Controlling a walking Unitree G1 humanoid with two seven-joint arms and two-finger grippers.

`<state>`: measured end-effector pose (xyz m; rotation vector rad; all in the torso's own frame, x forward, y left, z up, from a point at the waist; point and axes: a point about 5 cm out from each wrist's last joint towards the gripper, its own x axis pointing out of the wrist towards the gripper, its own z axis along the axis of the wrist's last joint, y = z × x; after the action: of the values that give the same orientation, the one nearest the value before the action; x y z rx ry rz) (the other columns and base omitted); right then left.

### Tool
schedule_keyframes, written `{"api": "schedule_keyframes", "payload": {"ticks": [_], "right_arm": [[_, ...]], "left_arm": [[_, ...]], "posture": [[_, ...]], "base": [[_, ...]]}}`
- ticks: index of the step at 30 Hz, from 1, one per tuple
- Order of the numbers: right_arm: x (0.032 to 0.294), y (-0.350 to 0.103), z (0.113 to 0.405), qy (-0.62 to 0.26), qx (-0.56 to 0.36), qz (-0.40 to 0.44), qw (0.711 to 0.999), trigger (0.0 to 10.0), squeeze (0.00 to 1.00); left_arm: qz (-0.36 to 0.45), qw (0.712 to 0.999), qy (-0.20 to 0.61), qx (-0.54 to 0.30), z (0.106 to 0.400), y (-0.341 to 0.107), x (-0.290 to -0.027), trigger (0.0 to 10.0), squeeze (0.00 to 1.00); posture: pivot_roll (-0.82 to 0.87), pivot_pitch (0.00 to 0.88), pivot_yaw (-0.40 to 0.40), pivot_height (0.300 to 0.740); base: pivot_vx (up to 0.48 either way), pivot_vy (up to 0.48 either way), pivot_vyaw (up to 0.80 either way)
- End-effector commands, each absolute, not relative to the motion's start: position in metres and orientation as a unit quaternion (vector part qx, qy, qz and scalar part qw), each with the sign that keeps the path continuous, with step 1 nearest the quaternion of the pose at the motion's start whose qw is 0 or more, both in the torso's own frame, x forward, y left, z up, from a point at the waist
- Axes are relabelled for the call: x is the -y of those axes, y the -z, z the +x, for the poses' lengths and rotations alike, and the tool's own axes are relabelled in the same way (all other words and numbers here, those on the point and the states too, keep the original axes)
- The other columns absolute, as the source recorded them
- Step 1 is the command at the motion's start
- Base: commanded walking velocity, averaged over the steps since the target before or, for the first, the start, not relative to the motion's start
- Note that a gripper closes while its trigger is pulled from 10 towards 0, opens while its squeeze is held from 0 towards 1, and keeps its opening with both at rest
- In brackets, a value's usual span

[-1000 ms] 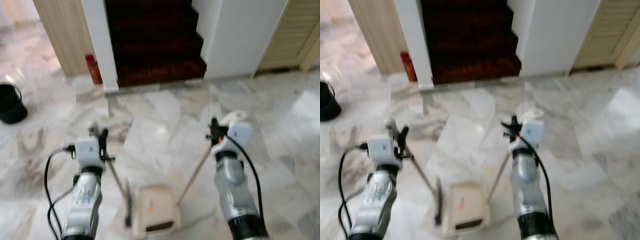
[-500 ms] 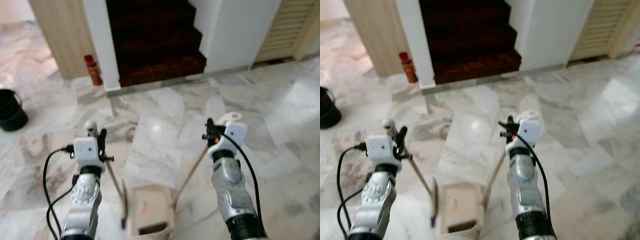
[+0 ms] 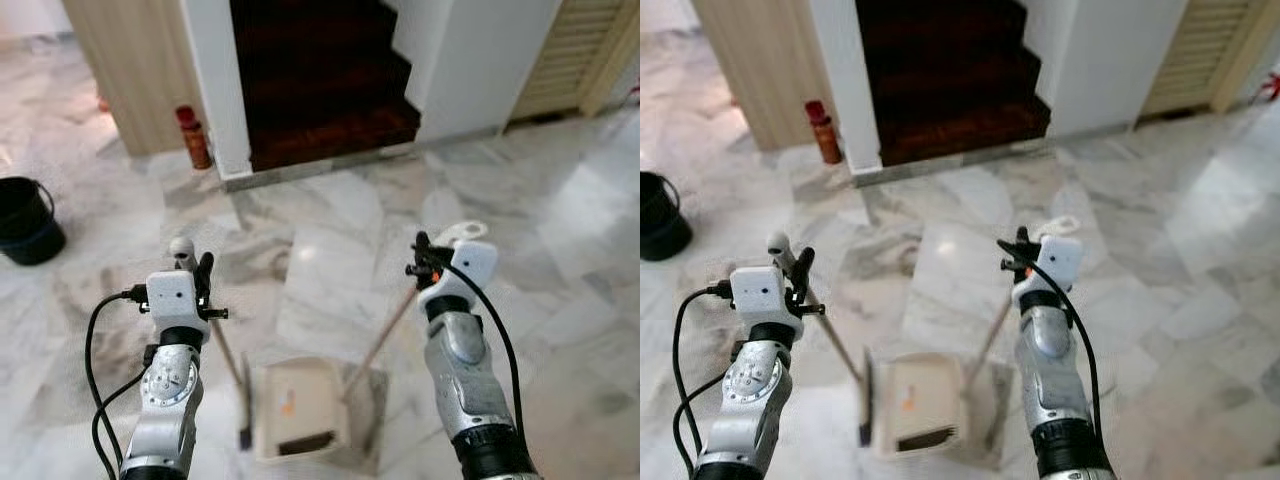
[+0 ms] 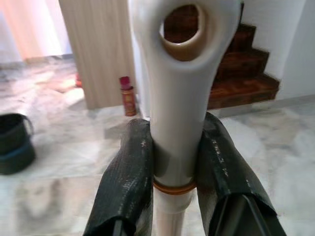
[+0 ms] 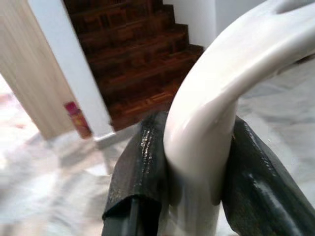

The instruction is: Sweep floor

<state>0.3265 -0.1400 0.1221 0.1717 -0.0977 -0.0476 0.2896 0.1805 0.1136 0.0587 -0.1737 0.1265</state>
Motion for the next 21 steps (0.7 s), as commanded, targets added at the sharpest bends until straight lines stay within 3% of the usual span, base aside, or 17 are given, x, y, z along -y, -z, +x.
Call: {"api": "schedule_keyframes", "payload": {"ticks": [1,21], "right_arm": [[0.1453,-0.1249,0.3255,0.032,0.059,0.095,0.993,10.0,0.0],[0.1424,-0.1254,0.3257,0.021,0.06,0.092,0.994,10.0,0.0]], "left_arm": [[0.029,0.992,-0.063,0.102,0.2901,-0.1203,-0.1793,10.0,0.0],[0.03,0.992,-0.065,0.1,0.2897,-0.12,-0.1808,10.0,0.0]], "posture": [[0.08,0.09,0.042,0.74],[0.08,0.082,0.042,0.74]], "base": [[0.0,0.435,0.0],[0.0,0.435,0.0]]}}
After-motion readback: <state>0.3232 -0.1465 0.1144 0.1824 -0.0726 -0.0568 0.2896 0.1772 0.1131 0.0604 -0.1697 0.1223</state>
